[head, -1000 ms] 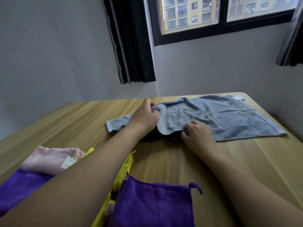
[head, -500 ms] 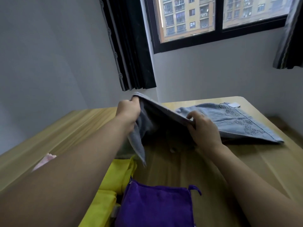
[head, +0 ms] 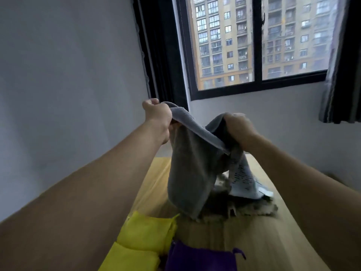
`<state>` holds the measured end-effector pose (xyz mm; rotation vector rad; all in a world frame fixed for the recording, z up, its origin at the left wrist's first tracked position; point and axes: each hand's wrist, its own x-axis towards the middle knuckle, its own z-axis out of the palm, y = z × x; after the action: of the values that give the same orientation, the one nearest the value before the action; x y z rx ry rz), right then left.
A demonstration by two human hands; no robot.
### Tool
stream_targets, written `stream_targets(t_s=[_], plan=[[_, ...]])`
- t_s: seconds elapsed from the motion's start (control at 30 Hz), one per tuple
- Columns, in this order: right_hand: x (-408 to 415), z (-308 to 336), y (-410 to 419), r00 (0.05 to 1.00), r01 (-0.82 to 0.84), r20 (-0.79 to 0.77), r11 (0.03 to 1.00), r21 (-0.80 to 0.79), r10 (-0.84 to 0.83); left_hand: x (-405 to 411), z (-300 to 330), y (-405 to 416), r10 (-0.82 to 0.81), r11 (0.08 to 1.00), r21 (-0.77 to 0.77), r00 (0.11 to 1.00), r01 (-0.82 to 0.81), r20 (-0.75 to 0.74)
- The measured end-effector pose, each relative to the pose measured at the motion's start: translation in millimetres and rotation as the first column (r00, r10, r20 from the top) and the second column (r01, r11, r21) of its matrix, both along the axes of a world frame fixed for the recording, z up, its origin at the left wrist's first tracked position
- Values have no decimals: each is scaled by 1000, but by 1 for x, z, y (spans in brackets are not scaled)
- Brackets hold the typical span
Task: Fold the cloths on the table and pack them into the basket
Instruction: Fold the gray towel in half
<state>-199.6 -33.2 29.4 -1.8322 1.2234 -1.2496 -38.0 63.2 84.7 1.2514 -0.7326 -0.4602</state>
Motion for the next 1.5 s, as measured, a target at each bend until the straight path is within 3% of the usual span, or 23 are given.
stream_targets(t_s=[0.13,0.2,0.27,0.33,0.4,0.43,0.5,0.6,0.67,0.73,0.8,0.87,0.93,1.1,1.17,1.23,1.33,1.43,1.5], plan=[[-4,80,41,920,-324,299,922,213,255,6,42,45,-111,992,-55,989,116,94],[-2,99,57,900,-402,278,885,235,335,6,54,72,-162,986,-13,969,167,184],[5,106,73,851,-509,259,838,196,456,7,61,99,-128,992,44,915,120,383],[15,106,93,792,-598,261,787,152,552,11,63,125,-40,996,83,761,-18,647],[26,101,110,763,-643,194,756,124,617,15,58,147,64,985,32,540,-167,839],[32,97,119,734,-677,198,725,128,650,18,54,158,98,978,-1,460,-208,883],[43,87,140,655,-754,297,629,188,695,25,39,178,120,960,-7,389,-278,913],[60,68,163,546,-837,422,489,245,724,41,9,195,53,860,96,275,-502,960],[72,56,169,539,-842,419,474,257,731,52,-13,202,-29,769,226,320,-598,947],[84,45,175,571,-821,351,515,248,742,67,-36,206,-46,785,346,509,-514,860],[93,35,178,592,-806,295,546,230,750,84,-57,205,-70,883,382,727,-274,683],[97,28,177,604,-797,263,559,229,753,90,-74,205,-203,926,377,855,9,478],[101,23,174,627,-778,228,584,231,745,91,-88,199,-267,923,367,877,114,399],[103,7,164,688,-721,168,636,276,706,90,-102,182,-191,961,259,910,98,367],[98,-5,159,695,-682,47,636,362,718,90,-103,182,-134,980,187,921,68,366],[90,-19,154,640,-615,-156,623,483,753,94,-103,183,-86,990,133,930,40,357],[74,-41,141,577,-521,-382,686,508,722,105,-105,186,27,996,69,954,-50,300],[57,-52,132,672,-541,-230,679,496,704,114,-107,193,119,986,81,962,-143,244],[52,-53,134,720,-568,-106,669,479,686,116,-105,195,138,978,106,940,-178,311]])
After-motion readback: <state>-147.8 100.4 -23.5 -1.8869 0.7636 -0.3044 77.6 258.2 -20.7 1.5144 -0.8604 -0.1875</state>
